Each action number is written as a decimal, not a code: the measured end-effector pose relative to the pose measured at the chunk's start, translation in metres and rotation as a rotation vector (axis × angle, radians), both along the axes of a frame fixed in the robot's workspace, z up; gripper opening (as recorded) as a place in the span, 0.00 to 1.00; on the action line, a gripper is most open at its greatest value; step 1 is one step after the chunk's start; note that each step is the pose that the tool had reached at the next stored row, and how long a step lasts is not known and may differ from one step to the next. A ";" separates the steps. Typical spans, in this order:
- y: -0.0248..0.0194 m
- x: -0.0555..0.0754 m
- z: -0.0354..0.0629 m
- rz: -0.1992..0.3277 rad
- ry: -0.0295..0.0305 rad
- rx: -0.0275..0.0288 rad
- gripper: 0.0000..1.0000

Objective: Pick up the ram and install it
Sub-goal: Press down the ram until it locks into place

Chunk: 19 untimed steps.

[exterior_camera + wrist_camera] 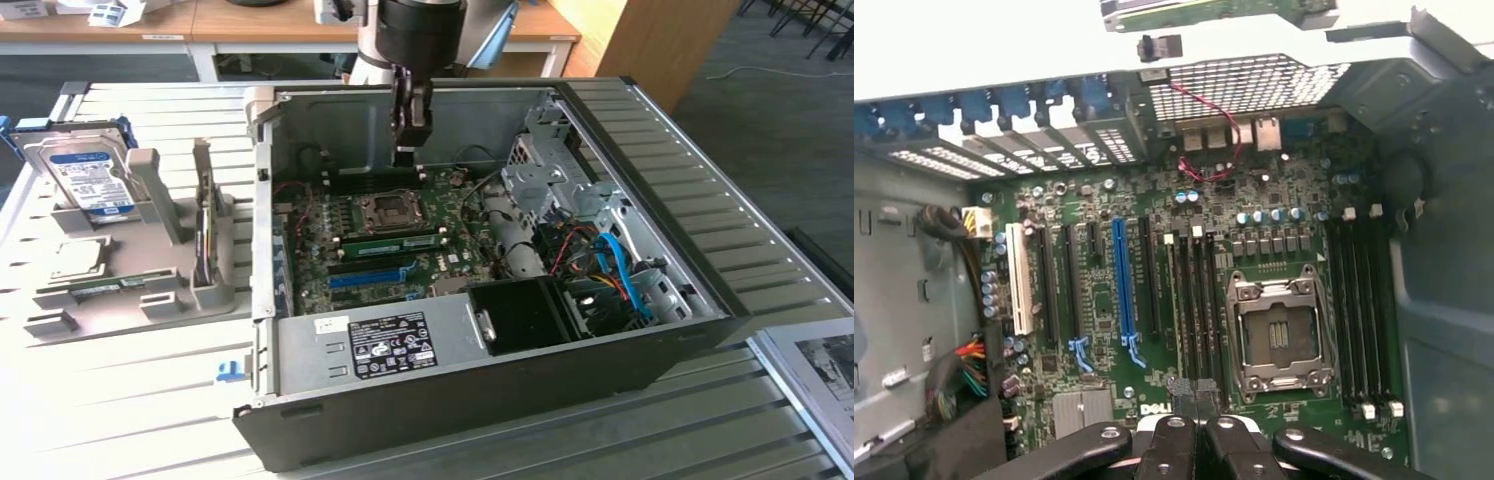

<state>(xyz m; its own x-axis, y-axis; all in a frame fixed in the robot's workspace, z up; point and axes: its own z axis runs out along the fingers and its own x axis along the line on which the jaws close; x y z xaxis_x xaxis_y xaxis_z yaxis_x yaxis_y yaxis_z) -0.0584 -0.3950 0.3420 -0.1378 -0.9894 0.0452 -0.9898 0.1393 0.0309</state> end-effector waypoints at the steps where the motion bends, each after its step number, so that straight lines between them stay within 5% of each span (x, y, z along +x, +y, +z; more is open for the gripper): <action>1: 0.0000 0.000 0.0000 -0.010 0.0000 0.0000 0.10; 19: 0.0000 0.000 -0.0001 -0.202 0.0000 0.0000 0.10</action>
